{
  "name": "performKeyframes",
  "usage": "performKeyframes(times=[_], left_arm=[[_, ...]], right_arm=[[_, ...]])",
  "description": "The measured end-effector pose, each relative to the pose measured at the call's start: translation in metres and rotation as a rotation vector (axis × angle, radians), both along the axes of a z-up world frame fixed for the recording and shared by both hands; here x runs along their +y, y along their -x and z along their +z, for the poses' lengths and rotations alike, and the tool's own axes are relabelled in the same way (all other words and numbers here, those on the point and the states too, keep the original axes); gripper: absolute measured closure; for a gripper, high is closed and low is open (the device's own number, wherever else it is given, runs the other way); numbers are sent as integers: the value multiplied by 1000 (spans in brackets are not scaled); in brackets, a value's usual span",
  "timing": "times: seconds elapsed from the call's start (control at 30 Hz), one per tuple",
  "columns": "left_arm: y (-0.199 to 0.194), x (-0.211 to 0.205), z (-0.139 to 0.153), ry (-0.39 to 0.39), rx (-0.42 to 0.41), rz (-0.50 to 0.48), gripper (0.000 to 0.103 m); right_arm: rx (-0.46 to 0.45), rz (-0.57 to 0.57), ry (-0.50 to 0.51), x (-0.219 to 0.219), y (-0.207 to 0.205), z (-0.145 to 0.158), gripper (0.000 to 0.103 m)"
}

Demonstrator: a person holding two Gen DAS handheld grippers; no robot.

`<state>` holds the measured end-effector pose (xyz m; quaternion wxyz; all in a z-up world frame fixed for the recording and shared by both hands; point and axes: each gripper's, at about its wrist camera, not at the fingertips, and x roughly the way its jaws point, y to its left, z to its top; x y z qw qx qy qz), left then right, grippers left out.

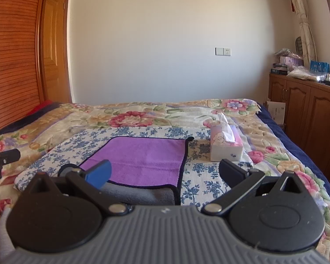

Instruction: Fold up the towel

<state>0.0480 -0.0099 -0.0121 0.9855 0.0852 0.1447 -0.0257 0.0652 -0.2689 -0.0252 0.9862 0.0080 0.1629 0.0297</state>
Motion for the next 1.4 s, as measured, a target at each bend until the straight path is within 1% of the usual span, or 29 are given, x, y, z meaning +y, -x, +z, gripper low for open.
performKeyframes(times=[0.3,0.7,1.0,1.1,1.13,1.2,1.33,1.37,1.4], left_arm=[[-20,-1,-7,-15,33,0,0],[-51,-5,-19,-29,86,-33,0],[-74,-1,-26,-6,114,-37,0],[-84,1,-30,3,132,-44,0],[-88,2,-31,6,145,-46,1],[-95,3,-35,16,168,-52,6],[-106,4,-40,33,204,-62,12],[-109,4,-42,36,212,-65,15],[-112,4,-44,40,221,-69,20]], right_arm=[[36,4,10,-3,-16,-3,0],[78,34,6,-1,-35,-9,0],[93,60,23,2,-52,-14,0],[94,71,12,1,-60,-16,0],[94,75,7,1,-62,-16,0],[97,79,2,0,-66,-18,0],[108,80,0,0,-75,-21,0],[111,78,0,0,-78,-22,0],[114,77,-1,-1,-79,-23,0]])
